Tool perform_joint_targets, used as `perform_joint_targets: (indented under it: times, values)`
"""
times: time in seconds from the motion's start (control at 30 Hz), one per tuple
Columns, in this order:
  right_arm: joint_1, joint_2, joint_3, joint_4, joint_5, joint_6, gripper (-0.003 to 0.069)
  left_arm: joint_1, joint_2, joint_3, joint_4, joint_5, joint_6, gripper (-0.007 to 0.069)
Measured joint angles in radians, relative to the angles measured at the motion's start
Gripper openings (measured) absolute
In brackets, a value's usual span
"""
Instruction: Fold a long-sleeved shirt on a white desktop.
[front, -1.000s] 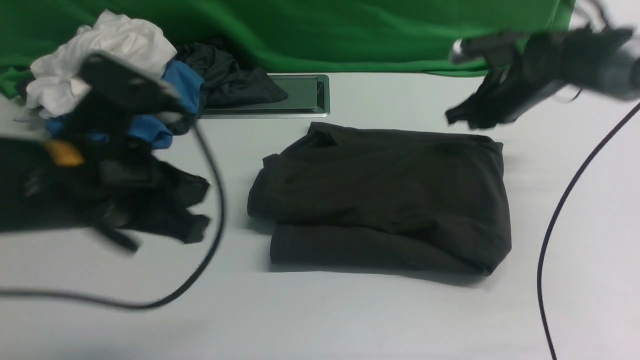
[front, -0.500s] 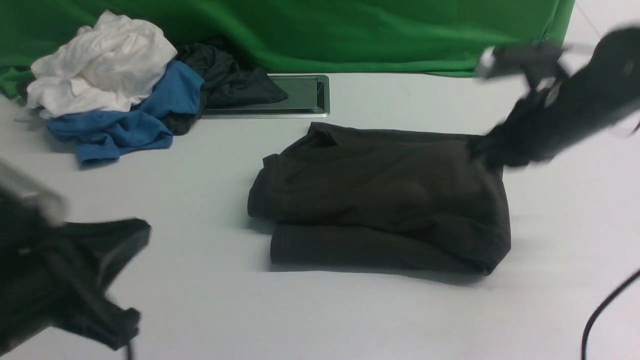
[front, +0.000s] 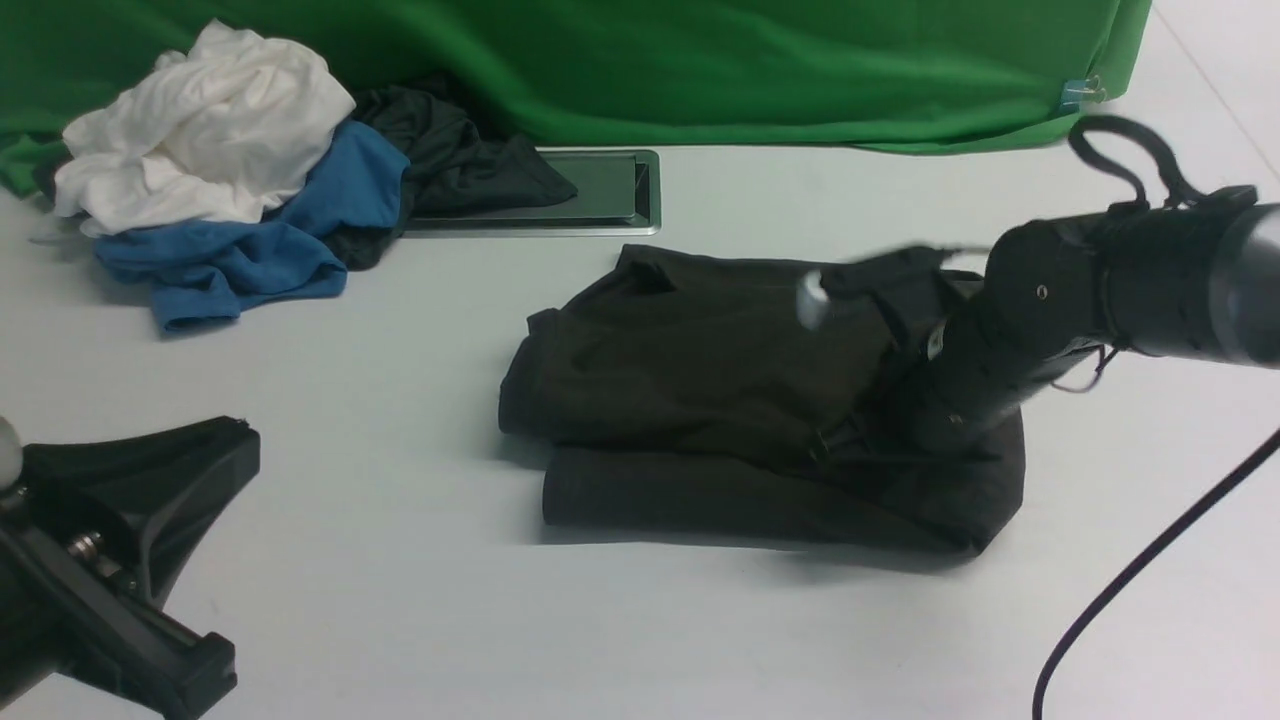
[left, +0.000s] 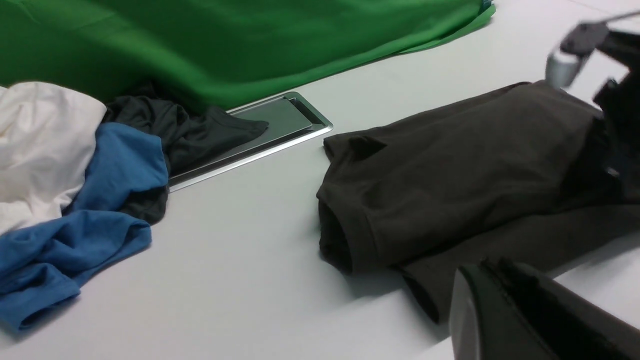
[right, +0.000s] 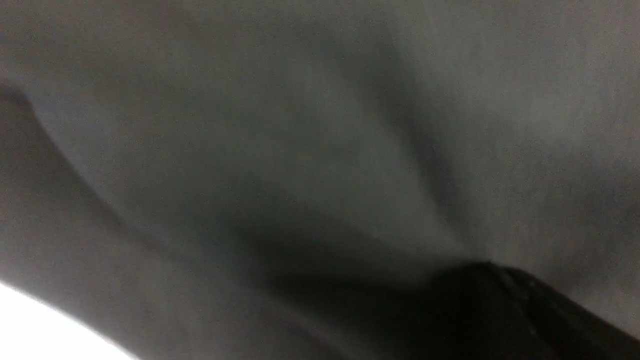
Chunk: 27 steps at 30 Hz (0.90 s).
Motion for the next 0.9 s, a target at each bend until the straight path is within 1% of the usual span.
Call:
perform_joint_targets:
  times: [0.13, 0.23, 0.37, 0.53, 0.73, 0.9]
  values:
    - [-0.001, -0.022, -0.001, -0.021, 0.07, 0.0, 0.0034, 0.0, 0.0, 0.0, 0.008, 0.0, 0.0, 0.0019]
    - [-0.005, -0.083, -0.001, -0.063, 0.117, 0.014, 0.0037, 0.0, 0.0, 0.0, 0.011, -0.001, 0.001, 0.0019]
    - [-0.048, -0.134, -0.001, -0.086, 0.141, 0.045, 0.0039, 0.0, 0.0, 0.001, 0.019, -0.01, 0.001, 0.0019]
    - [-0.128, -0.095, 0.043, -0.098, 0.163, 0.063, 0.0041, 0.0, 0.0, 0.001, 0.04, -0.016, 0.001, 0.0019]
    - [-0.15, -0.045, 0.054, -0.098, 0.188, 0.051, 0.0047, 0.0, 0.0, 0.002, 0.041, -0.019, 0.001, 0.0019]
    - [-0.171, -0.068, 0.02, -0.1, 0.216, 0.105, 0.007, 0.0, 0.0, 0.003, 0.041, -0.02, 0.005, 0.0019]
